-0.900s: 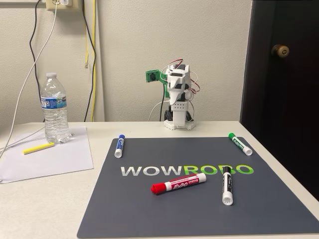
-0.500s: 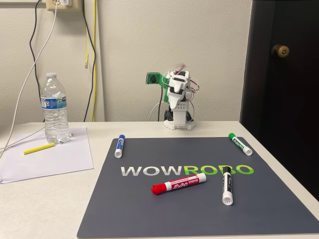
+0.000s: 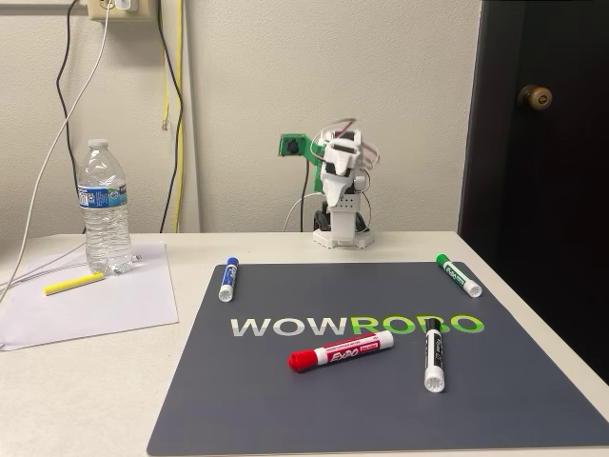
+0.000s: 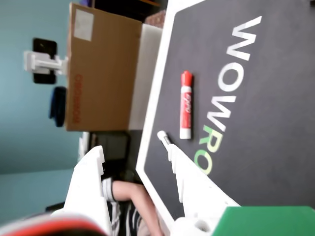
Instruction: Pick up the red marker.
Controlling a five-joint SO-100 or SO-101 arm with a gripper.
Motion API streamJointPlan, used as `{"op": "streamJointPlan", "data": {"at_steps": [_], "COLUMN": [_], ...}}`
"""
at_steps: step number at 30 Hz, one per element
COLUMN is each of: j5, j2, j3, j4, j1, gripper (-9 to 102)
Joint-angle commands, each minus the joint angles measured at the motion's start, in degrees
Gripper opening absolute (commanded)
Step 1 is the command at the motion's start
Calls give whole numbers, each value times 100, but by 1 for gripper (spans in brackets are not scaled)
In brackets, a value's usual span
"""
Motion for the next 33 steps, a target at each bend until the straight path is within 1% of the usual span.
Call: {"op": "streamJointPlan", "data": {"at_steps": [1, 6, 9, 13, 16, 23, 25, 27, 29, 33], "j5": [-378, -940, -1283, -1661, -1749, -1793, -1819, -1819, -1819, -1863], "j2": [-1898, -4421, -5476, -6328, -6970, -8815, -9404, -10046, -10828, -12938], "j3": [-2074, -4896, -6091, -6741, -7312, -9352, -10116, -11013, -12234, -15724], "j4": [659, 1934, 2514, 2698, 2856, 3604, 3929, 4307, 4816, 6108], "j1": [-123, -158, -123, -114, -105, -202, -202, -220, -255, -255], "gripper": [31, 31, 32, 32, 32, 32, 32, 32, 32, 31]}}
